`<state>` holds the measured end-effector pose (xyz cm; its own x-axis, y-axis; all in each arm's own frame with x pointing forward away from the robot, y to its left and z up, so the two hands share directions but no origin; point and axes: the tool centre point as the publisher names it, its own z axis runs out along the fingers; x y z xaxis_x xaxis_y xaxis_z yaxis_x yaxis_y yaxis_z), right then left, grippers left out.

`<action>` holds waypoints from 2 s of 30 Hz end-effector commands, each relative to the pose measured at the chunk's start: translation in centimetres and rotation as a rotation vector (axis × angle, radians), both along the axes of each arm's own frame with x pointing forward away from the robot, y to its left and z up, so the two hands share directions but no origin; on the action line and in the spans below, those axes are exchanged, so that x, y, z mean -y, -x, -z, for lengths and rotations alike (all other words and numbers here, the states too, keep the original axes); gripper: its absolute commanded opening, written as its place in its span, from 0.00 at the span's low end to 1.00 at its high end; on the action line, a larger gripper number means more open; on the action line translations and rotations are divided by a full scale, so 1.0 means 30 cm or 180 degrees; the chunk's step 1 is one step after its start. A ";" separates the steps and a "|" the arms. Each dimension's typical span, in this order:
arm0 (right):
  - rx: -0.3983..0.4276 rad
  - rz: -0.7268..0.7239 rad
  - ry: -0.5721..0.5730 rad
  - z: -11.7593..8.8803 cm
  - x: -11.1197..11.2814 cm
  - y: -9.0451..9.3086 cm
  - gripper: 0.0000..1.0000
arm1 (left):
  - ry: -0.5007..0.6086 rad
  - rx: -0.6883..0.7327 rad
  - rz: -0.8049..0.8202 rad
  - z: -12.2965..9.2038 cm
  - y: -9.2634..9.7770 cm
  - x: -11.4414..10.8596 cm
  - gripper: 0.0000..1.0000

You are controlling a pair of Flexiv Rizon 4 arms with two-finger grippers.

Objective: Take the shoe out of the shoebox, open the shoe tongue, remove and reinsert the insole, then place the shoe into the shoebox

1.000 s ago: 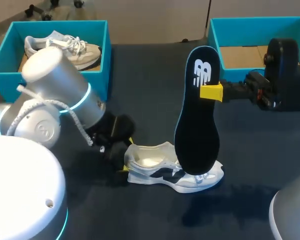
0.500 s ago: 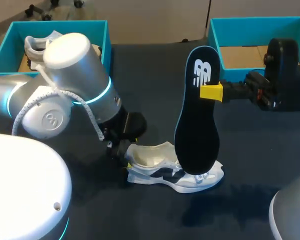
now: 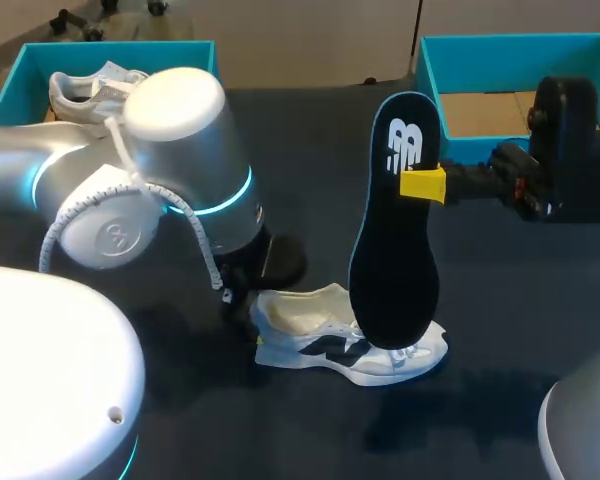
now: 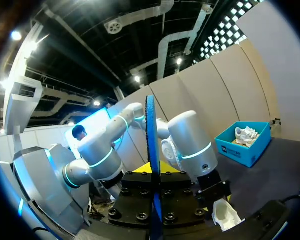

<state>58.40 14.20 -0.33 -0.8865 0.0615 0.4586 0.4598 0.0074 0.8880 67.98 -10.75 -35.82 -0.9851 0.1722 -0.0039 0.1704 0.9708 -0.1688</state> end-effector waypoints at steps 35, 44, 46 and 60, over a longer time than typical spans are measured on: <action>-0.0006 0.0000 0.0003 0.004 -0.009 -0.004 0.00 | 0.0026 0.0206 -0.0004 0.022 -0.125 0.328 1.00; -0.0006 0.0000 0.0003 0.004 -0.009 -0.004 0.00 | -0.0021 0.0190 -0.0007 0.083 -0.128 0.351 0.76; -0.0006 0.0000 0.0003 0.004 -0.009 -0.004 0.00 | -0.0028 0.0179 -0.0015 0.089 -0.133 0.354 0.71; -0.0006 0.0000 0.0003 0.004 -0.009 -0.004 0.00 | -0.0062 0.0055 0.0004 0.113 -0.128 0.361 0.09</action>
<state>58.39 14.22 -0.35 -0.8866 0.0615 0.4583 0.4596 0.0066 0.8881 71.75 -21.43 -39.04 -0.9850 0.1711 -0.0214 0.1724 0.9739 -0.1475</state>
